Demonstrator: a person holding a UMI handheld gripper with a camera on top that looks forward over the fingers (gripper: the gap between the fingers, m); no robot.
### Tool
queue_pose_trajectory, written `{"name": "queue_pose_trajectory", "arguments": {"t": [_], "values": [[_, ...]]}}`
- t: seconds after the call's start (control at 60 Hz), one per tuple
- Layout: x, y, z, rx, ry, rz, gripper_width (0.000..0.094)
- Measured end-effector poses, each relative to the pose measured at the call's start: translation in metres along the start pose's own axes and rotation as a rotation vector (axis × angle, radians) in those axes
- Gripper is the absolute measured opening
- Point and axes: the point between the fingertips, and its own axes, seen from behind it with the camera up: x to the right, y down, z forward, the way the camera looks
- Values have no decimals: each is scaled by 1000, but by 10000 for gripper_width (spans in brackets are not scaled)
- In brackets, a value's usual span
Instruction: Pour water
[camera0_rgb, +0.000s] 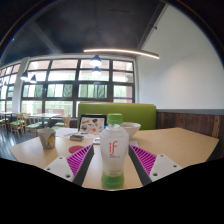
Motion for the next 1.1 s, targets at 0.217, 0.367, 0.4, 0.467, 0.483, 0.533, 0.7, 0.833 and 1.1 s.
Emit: {"name": "queue_pose_trajectory", "arguments": {"t": [0.217, 0.367, 0.4, 0.467, 0.483, 0.533, 0.7, 0.833, 1.1], "values": [[13, 6, 37, -13, 124, 0, 424], [12, 7, 37, -26, 121, 4, 307], [12, 7, 38, -31, 119, -8, 308], [9, 6, 38, -52, 123, -44, 277], [5, 4, 38, -58, 128, -66, 277], [0, -10, 40, -54, 139, -134, 277], [-48, -86, 73, -33, 159, -501, 277], [-119, -129, 110, -30, 179, -999, 277], [-221, -93, 159, -30, 194, -2012, 279]]}}
